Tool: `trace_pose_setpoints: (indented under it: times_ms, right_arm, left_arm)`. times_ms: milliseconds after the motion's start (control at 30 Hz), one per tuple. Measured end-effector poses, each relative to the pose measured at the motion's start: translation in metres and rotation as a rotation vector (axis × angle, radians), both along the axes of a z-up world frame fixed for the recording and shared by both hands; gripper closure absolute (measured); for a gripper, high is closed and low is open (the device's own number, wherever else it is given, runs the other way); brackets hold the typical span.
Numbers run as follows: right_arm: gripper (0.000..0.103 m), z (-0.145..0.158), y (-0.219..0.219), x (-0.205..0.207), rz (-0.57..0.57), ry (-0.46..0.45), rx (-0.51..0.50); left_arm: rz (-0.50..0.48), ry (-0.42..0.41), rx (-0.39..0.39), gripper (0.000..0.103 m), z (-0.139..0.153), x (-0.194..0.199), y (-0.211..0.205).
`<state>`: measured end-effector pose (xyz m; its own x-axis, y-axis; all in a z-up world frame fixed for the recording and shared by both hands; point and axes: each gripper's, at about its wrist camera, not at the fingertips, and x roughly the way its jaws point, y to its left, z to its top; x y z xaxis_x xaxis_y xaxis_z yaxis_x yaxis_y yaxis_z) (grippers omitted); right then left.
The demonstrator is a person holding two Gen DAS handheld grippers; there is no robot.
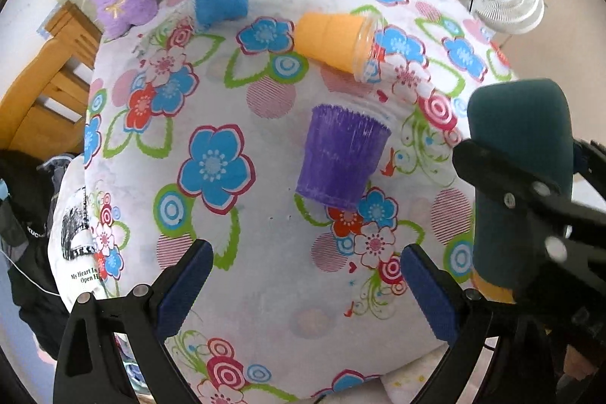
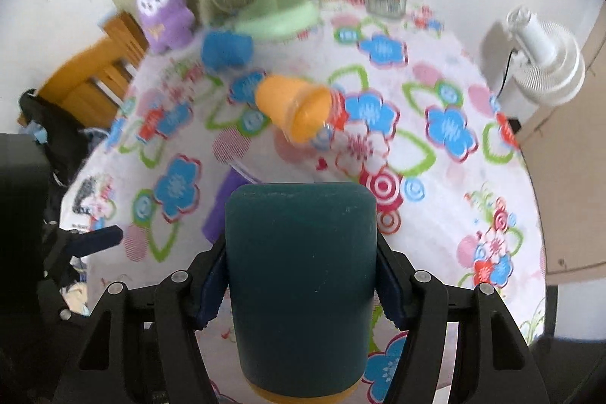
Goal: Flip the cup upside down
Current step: 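Rotate the teal cup in the right gripper to stand on its yellow rim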
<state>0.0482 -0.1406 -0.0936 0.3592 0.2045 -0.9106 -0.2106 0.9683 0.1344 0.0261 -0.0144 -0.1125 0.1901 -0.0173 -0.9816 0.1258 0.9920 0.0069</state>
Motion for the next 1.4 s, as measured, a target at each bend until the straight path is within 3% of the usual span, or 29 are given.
trace_pose_setpoints:
  times_ms: [267, 500, 833, 1000, 1233, 1400]
  right_arm:
    - [0.034, 0.031, -0.002, -0.016, 0.023, -0.146, 0.045]
    - [0.034, 0.04, -0.007, -0.029, 0.08, -0.354, 0.064]
    - [0.034, -0.005, -0.013, -0.022, 0.09, -0.484, 0.129]
    - [0.034, -0.032, -0.01, -0.019, 0.089, -0.548, 0.088]
    - [0.034, -0.062, -0.003, -0.012, 0.027, -0.59, 0.024]
    - [0.034, -0.078, -0.001, -0.001, -0.02, -0.562, 0.025]
  left_arm:
    - [0.03, -0.085, -0.001, 0.003, 0.031, -0.007, 0.008]
    - [0.084, -0.118, 0.012, 0.003, 0.024, -0.017, 0.018]
    - [0.163, -0.152, -0.004, 0.003, -0.011, -0.02, 0.027]
    - [0.185, -0.137, -0.022, 0.003, -0.038, -0.022, 0.031]
    - [0.187, -0.127, -0.043, 0.003, -0.065, -0.019, 0.035]
    - [0.18, -0.133, -0.055, 0.003, -0.071, -0.016, 0.036]
